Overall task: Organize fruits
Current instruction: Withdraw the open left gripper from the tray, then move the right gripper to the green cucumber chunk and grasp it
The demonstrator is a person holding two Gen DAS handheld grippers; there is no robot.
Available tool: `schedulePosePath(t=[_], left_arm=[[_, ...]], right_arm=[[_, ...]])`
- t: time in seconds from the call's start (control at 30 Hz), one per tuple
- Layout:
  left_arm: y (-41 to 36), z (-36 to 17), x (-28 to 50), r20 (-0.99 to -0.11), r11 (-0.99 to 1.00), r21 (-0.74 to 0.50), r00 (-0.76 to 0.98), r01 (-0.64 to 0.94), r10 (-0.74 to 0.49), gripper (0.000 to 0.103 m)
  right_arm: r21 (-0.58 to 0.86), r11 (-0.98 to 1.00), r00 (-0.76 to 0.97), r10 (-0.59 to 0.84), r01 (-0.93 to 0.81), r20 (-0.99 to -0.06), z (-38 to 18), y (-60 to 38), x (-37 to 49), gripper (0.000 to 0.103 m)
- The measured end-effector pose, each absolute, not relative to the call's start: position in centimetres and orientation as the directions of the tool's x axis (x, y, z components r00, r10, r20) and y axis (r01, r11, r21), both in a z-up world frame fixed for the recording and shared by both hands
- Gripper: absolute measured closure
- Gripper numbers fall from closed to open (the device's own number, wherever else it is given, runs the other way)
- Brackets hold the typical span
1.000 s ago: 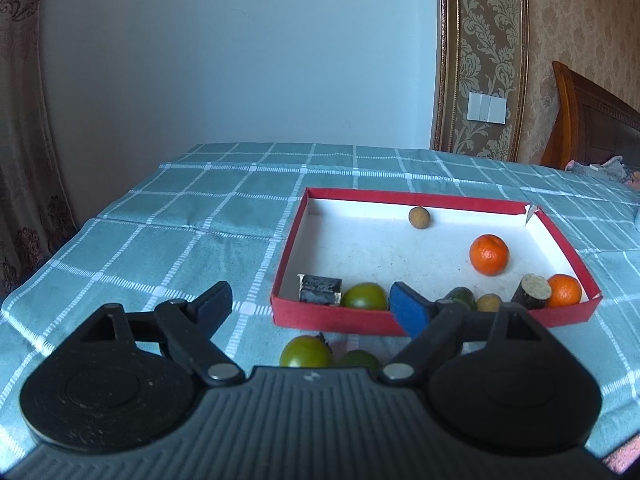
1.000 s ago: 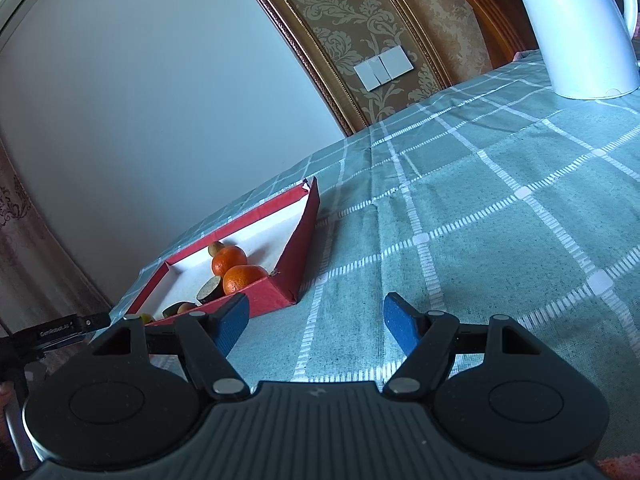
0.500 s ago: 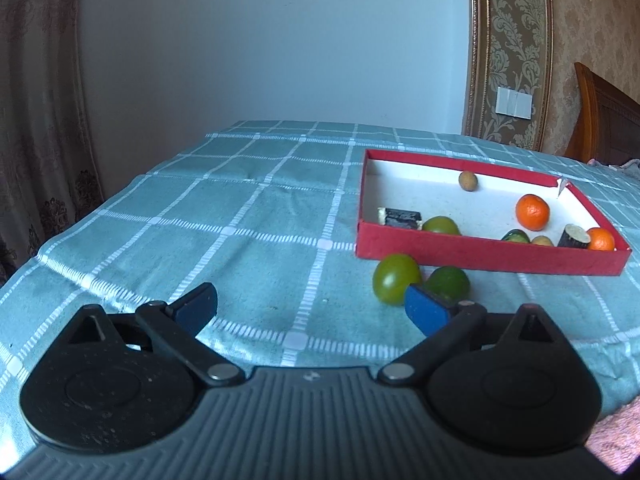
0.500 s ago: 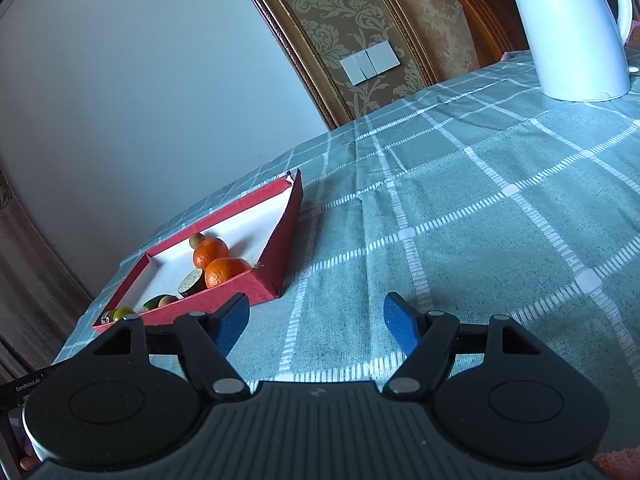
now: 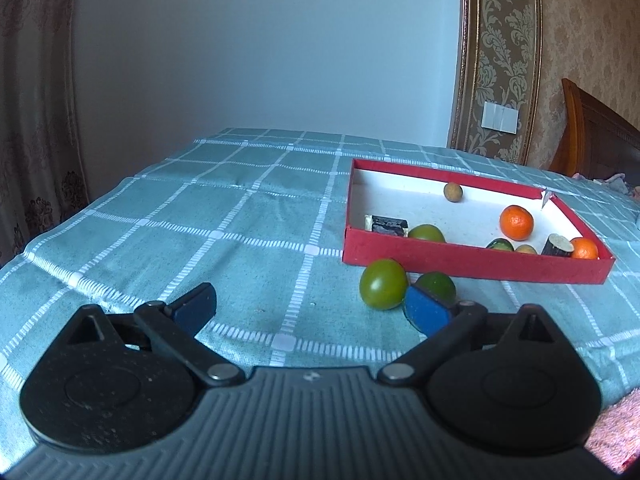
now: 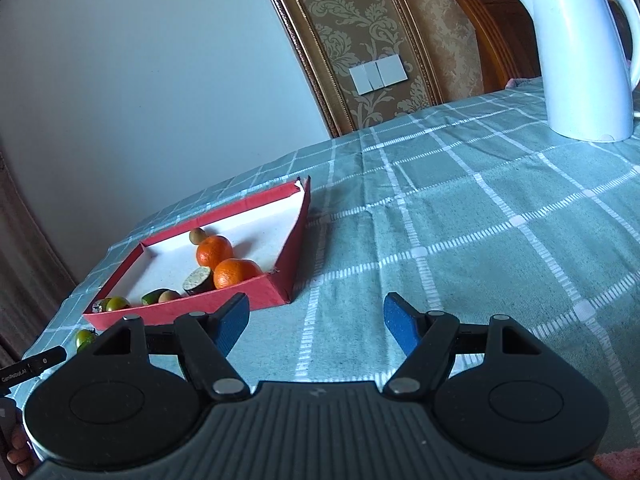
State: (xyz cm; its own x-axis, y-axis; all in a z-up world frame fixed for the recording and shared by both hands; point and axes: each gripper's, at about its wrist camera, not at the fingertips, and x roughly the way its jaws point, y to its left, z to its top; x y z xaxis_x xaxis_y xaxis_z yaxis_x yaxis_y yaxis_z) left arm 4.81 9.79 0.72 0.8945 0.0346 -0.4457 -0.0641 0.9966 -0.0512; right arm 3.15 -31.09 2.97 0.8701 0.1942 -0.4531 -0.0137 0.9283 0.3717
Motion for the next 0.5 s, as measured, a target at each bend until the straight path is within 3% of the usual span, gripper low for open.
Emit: schedulePosePath(t=[0.23, 0.33, 0.5], left_arm=[[10.2, 0.7, 4.9, -0.449, 0.995, -0.076, 0.893, -0.071, 0.029, 0.002], [10.5, 0.6, 4.9, -0.454, 0.992, -0.095, 0.890, -0.084, 0.032, 0.002], [11.2, 0.6, 5.2, -0.472, 0.985, -0.132, 0.881, -0.113, 0.039, 0.002]], right_arm=[[0.313, 0.938, 0.869, 0.274, -0.147, -0.413, 6.1, -26.2, 2.4, 0.029], [0.257, 0.943, 0.857, 0.306, -0.213, -0.415, 6.7, -23.1, 2.1, 0.017], [0.177, 0.926, 0.816, 0.378, -0.334, -0.438, 6.5, -18.0, 2.3, 0.016]])
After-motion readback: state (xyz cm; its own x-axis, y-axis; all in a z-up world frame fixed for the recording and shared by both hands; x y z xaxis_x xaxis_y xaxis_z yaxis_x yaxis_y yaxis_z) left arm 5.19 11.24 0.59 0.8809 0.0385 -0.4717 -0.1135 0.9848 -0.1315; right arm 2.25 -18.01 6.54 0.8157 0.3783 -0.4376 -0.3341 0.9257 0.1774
